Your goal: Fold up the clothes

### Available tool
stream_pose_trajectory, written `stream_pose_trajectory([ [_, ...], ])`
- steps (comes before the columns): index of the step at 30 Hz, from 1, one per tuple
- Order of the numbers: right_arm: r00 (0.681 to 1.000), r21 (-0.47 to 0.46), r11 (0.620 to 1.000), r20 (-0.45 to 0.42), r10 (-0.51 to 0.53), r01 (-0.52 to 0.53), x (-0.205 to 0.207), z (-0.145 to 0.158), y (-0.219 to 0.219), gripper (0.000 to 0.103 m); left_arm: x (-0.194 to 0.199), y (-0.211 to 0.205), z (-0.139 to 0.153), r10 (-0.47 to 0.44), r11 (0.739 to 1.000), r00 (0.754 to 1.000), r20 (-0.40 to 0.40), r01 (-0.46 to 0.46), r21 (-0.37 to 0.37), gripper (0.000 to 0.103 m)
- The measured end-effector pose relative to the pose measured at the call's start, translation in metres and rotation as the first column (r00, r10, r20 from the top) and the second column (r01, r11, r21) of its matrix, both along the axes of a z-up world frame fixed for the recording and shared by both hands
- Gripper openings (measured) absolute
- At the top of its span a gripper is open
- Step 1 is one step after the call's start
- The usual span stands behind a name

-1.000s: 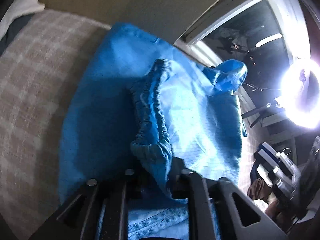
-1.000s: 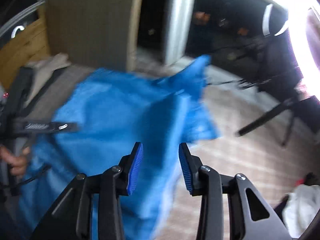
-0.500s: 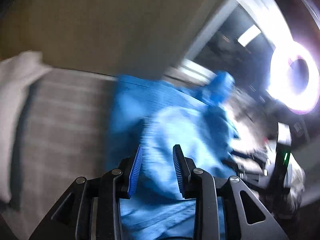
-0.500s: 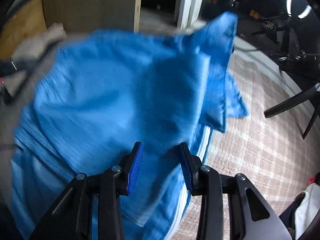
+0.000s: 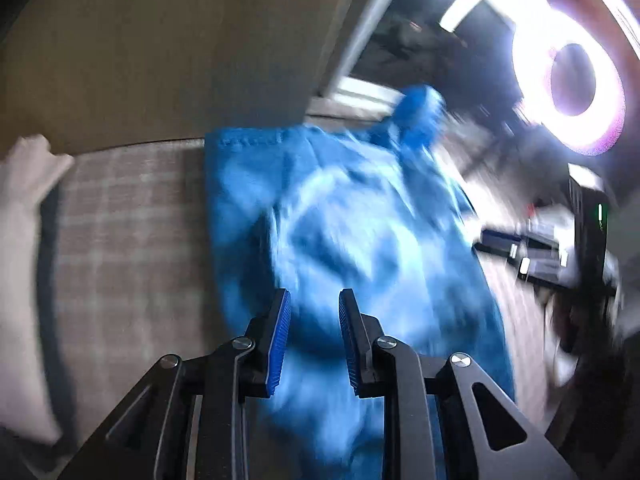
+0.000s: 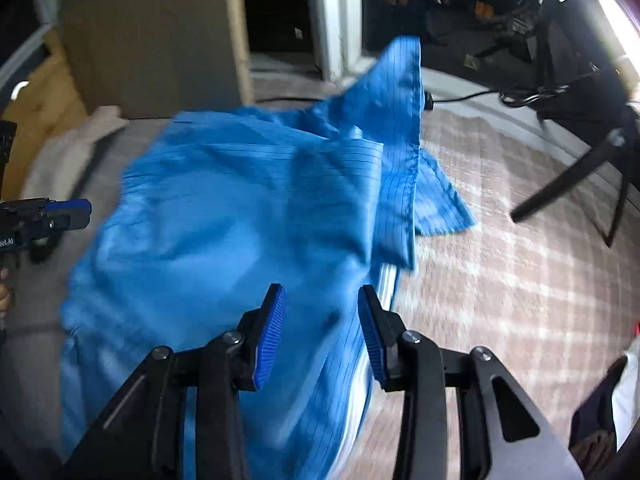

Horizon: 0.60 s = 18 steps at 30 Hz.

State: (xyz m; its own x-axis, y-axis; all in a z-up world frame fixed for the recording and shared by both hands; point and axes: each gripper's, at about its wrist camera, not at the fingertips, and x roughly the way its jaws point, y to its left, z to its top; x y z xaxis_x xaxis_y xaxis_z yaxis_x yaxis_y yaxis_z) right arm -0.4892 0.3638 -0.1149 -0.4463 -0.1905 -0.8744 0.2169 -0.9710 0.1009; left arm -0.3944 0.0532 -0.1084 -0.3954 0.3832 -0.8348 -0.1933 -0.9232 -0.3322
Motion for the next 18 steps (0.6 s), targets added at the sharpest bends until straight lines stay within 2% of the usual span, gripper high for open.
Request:
stream_pose_trajectory([
  [2, 1.0, -0.05, 0.999, 0.004, 0.016, -0.016, 0.033, 0.007, 0.002, 0.037, 0.032, 0.001, 0.005, -0.057, 0.998, 0.998, 0.001, 0.057, -0.017, 0.023],
  [6, 0.997, -0.124, 0.992, 0.075, 0.018, -0.008, 0.077, -0.014, 0.002, 0.036, 0.08, 0.008, -0.01, -0.125, 0.992, 0.99, 0.069, 0.122, 0.04, 0.023],
  [10, 0.994, -0.148, 0.989, 0.11, 0.016, 0.001, 0.073, -0.041, -0.002, 0.031, 0.074, 0.025, -0.027, -0.114, 0.993, 0.991, 0.075, 0.112, 0.023, 0.023],
  [11, 0.994, -0.141, 0.99, 0.113, 0.011, 0.005, 0.07, -0.046, -0.004, 0.031, 0.071, 0.028, -0.033, -0.107, 0.994, 0.991, 0.079, 0.105, 0.024, 0.026],
  [14, 0.995, -0.094, 0.996, 0.1, -0.005, 0.014, 0.064, -0.054, -0.006, 0.026, 0.07, 0.023, -0.046, -0.031, 0.996, 0.995, 0.099, 0.039, -0.074, 0.025],
  [15, 0.995, -0.048, 0.999, 0.095, -0.01, 0.015, 0.064, -0.054, -0.007, 0.017, 0.071, 0.018, -0.05, -0.002, 0.995, 0.994, 0.11, 0.013, -0.1, 0.024],
  [16, 0.996, -0.012, 1.0, 0.091, -0.013, 0.014, 0.064, -0.054, -0.008, 0.012, 0.075, 0.011, -0.053, 0.017, 0.993, 0.993, 0.12, -0.003, -0.12, 0.016],
  [18, 0.996, -0.002, 1.0, 0.087, -0.005, 0.005, 0.068, -0.053, -0.007, 0.014, 0.085, 0.0, -0.052, 0.022, 0.997, 0.992, 0.122, -0.013, -0.076, 0.015],
])
